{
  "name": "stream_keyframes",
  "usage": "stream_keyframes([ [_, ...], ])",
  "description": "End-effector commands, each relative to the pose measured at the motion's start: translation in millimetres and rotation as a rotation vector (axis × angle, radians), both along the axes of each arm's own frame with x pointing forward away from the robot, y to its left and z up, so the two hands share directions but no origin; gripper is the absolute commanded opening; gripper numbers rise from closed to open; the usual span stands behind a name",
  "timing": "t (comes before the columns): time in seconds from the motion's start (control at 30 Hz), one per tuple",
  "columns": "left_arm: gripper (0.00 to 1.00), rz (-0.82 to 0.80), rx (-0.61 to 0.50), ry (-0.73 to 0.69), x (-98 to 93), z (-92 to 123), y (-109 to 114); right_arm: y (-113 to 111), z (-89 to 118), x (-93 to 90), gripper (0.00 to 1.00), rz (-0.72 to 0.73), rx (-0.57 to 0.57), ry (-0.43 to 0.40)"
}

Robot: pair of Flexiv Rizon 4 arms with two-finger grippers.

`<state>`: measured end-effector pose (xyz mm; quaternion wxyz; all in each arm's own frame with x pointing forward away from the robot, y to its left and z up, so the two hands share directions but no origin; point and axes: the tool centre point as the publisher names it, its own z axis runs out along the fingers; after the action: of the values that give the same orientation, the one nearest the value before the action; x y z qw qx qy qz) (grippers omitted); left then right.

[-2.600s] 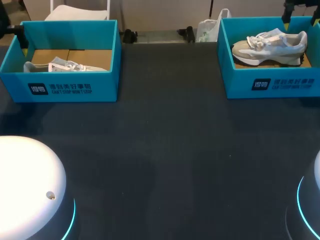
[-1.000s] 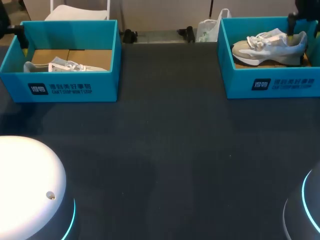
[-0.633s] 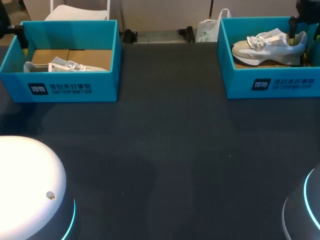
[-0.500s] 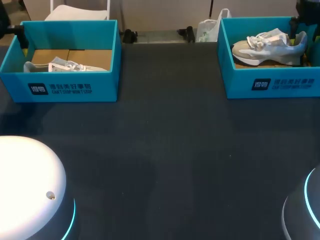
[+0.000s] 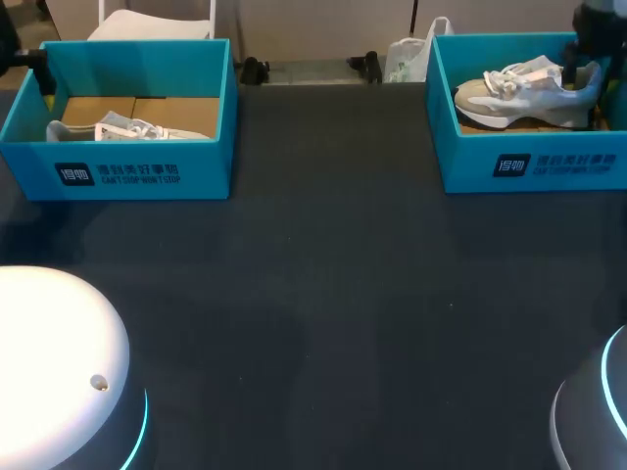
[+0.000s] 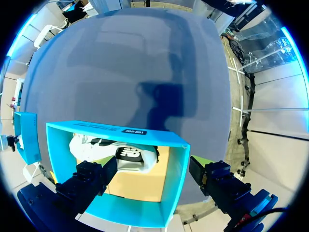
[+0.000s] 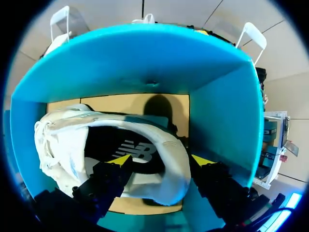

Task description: Take the shoe out of the shoebox, open the shoe tongue, remove and reinsert the insole, then place the shoe into the shoebox

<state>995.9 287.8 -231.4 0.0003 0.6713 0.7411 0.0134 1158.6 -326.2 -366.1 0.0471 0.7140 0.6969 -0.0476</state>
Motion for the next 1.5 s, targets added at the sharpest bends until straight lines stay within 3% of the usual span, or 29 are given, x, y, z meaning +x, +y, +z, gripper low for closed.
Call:
stream_keyframes([
  [0.03, 1.00, 0.000, 0.003, -0.003, -1.8, 0.2, -0.1, -2.5, -8.7, 10.1, 0.73, -0.012, 0.016, 0.048],
  [0.13, 1.00, 0.000, 0.003, -0.003, -1.8, 0.2, -0.1, -1.7, -9.3, 8.0, 0.71, -0.015, 0.016, 0.050],
  [0.2, 1.00, 0.000, 0.003, -0.003, -1.8, 0.2, -0.1, -1.6, -9.7, 6.0, 0.65, -0.021, 0.017, 0.051],
  [0.27, 1.00, 0.000, 0.003, -0.003, -1.8, 0.2, -0.1, -0.4, -9.6, 4.8, 0.49, -0.024, 0.018, 0.052],
  [0.53, 1.00, 0.000, 0.003, -0.003, -1.8, 0.2, -0.1, 7.7, -4.6, 2.7, 0.45, -0.022, 0.008, 0.046],
  [0.6, 1.00, 0.000, 0.003, -0.003, -1.8, 0.2, -0.1, 8.0, -4.1, 2.7, 0.49, -0.021, 0.005, 0.045],
  [0.7, 1.00, 0.000, 0.003, -0.003, -1.8, 0.2, -0.1, 5.4, -3.4, 2.7, 1.00, -0.027, 0.003, 0.045],
  [0.9, 1.00, 0.000, 0.003, -0.003, -1.8, 0.2, -0.1, -0.7, -6.0, 5.7, 1.00, -0.033, 0.006, 0.045],
  [1.5, 1.00, 0.000, 0.003, -0.003, -1.8, 0.2, -0.1, 3.6, -26.6, 7.1, 0.85, -0.042, 0.050, 0.075],
])
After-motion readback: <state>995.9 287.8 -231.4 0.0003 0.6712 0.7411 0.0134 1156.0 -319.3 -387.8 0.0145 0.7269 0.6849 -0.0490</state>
